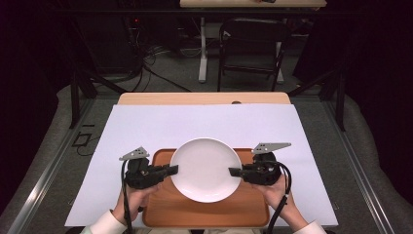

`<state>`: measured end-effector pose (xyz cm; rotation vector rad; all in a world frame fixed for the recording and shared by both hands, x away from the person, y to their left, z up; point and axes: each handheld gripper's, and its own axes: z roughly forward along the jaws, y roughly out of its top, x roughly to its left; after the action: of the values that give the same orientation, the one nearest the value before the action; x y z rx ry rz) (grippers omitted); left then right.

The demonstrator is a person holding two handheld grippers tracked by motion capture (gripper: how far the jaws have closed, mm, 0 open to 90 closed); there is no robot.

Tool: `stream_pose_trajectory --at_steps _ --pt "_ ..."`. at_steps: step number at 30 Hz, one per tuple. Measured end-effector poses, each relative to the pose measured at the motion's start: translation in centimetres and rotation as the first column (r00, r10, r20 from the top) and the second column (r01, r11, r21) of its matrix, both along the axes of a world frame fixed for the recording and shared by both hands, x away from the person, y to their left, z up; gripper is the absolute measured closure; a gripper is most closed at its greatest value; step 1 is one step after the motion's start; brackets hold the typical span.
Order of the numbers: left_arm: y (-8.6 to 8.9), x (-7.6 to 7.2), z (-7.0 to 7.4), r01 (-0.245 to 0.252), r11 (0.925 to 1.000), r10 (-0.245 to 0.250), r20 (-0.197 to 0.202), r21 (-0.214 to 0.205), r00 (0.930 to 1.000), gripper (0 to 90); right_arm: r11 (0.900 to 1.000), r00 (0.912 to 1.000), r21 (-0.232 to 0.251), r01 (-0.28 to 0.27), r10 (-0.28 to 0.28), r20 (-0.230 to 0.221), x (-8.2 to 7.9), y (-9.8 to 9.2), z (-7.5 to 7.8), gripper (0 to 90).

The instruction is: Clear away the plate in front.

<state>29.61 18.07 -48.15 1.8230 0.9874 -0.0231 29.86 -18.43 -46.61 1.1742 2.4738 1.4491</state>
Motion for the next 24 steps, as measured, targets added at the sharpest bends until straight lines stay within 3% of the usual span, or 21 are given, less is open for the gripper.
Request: stream_pose_trajectory --at_steps 14,15,18,24 --pt "0.0 -0.3 -0.7 0.025 0.9985 -0.023 -0.041 0.05 0.9989 80.5 0.9994 0.9957 -0.032 -0.014 0.011 -0.092 -0.1 0.3 -1.3 77.9" --pt "0.0 -0.2 -0.9 0.041 0.9974 -0.037 -0.069 0.059 0.9969 80.5 0.9992 0.995 -0.037 -0.015 0.012 -0.099 0.0 0.3 -1.5 77.9" --pt "-0.1 -0.2 -1.4 0.052 0.9952 -0.044 -0.097 0.083 0.9943 80.2 0.9982 0.9925 -0.055 -0.025 0.018 -0.121 0.1 0.5 -1.9 77.9" --pt "-0.2 -0.1 -1.9 0.065 0.9928 -0.052 -0.129 0.101 0.9903 80.4 0.9956 0.9855 -0.086 -0.037 0.022 -0.168 0.4 0.7 -2.8 76.9"
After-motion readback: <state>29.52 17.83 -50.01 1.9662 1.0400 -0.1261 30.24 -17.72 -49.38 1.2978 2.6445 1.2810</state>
